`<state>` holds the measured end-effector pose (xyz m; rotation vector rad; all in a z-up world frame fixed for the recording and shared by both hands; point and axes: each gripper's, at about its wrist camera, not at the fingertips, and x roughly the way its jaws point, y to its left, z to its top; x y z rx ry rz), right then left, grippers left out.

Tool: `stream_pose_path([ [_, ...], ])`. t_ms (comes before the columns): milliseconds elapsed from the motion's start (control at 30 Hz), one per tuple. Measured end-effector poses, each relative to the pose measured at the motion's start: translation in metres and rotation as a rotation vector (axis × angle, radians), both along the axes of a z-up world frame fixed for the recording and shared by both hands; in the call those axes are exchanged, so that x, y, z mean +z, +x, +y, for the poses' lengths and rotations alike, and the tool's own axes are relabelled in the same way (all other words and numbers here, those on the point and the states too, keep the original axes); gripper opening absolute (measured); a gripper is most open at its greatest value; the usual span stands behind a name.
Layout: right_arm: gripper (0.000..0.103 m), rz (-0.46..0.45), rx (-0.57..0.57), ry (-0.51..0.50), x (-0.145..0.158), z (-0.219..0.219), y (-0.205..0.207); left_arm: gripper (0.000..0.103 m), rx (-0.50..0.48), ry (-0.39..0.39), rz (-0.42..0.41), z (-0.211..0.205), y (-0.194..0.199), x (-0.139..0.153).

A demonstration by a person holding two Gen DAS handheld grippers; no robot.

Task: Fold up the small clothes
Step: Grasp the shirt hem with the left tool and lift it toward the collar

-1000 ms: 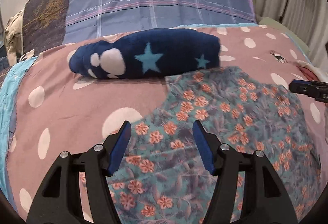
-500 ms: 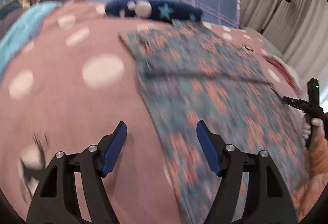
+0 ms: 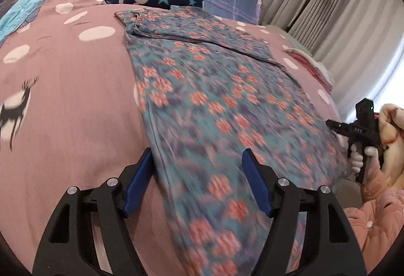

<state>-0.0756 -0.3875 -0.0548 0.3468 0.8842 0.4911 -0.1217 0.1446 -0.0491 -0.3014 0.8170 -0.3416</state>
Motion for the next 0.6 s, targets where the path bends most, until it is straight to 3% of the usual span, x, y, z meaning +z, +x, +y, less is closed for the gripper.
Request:
stream_pose_path([
  [167, 0.037, 0.006, -0.015, 0.083, -0.008, -0.018, -0.036, 0.071, -0.036, -0.043, -0.023, -0.008, -0.033, -0.003],
  [333, 0.037, 0.026, -0.001, 0.095, -0.01, -0.023, -0.059, 0.071, -0.074, -0.049, -0.032, -0.017, -0.059, -0.003],
  [600, 0.041, 0.059, 0.02, 0.174, -0.015, -0.025, -0.053, 0.07, -0.08, -0.151, -0.028, -0.015, -0.044, -0.007],
])
